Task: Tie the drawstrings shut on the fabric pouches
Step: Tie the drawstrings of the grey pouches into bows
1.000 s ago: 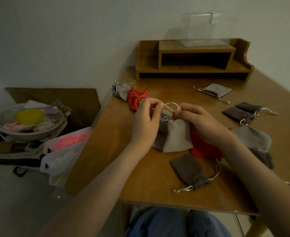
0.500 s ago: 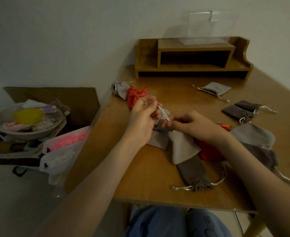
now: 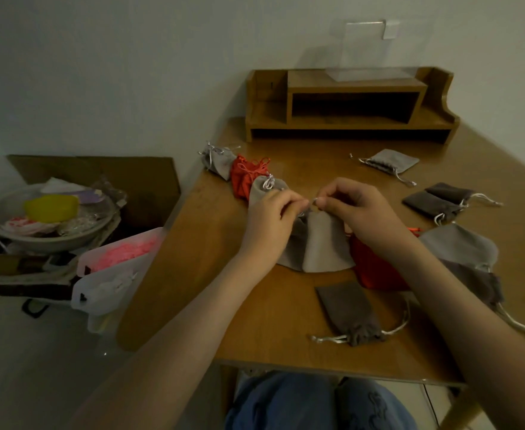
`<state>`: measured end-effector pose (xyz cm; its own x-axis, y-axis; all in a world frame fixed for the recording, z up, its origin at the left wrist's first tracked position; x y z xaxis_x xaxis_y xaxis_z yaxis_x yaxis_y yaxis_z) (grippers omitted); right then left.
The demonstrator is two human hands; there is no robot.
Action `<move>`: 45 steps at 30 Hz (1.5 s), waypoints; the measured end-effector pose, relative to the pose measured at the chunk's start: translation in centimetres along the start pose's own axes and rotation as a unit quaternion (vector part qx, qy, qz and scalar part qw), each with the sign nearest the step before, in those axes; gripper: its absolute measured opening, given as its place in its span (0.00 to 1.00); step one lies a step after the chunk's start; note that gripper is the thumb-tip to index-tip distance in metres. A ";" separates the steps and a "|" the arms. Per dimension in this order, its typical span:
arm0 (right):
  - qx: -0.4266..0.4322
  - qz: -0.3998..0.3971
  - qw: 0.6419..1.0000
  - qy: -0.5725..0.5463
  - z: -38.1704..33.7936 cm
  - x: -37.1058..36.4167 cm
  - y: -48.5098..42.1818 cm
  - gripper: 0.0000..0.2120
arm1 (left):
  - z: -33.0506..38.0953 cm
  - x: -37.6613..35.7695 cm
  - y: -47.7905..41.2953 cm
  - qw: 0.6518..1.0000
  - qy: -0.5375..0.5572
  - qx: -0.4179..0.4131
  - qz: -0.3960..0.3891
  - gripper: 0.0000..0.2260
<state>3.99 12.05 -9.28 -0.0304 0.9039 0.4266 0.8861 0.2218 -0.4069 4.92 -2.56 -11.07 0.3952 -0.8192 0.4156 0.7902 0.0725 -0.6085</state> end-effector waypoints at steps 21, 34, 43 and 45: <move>-0.012 0.053 0.997 -0.052 -0.3 -0.1 0.2 0.03 | -0.5 -1.4 0.6 0.948 0.221 0.202 -0.109 0.07; 0.014 0.058 0.998 -0.018 0.2 -0.7 0.0 0.02 | 0.5 -0.6 0.3 0.995 0.082 0.046 -0.026 0.08; 0.064 0.090 0.990 -0.089 -0.4 0.2 0.0 0.07 | 0.2 -2.1 1.1 0.918 0.291 0.214 -0.161 0.09; 0.066 0.072 0.990 -0.106 -0.4 0.0 0.0 0.05 | 0.4 -2.2 1.2 0.909 0.306 0.223 -0.175 0.07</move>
<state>4.20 11.97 -8.98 -0.0166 0.9830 0.1829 0.8202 0.1180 -0.5598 5.19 -0.41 -12.48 -0.1429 -0.9897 -0.0058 0.9826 -0.1412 -0.1208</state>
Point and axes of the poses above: each hand's wrist, its own y-axis away from the middle knuckle, its own x-axis out of the back of the hand, z = x × y, the point moved 5 cm from there along -y, towards the middle knuckle, and after that the axes turned 8 degrees about z, right-handed, at the moved point
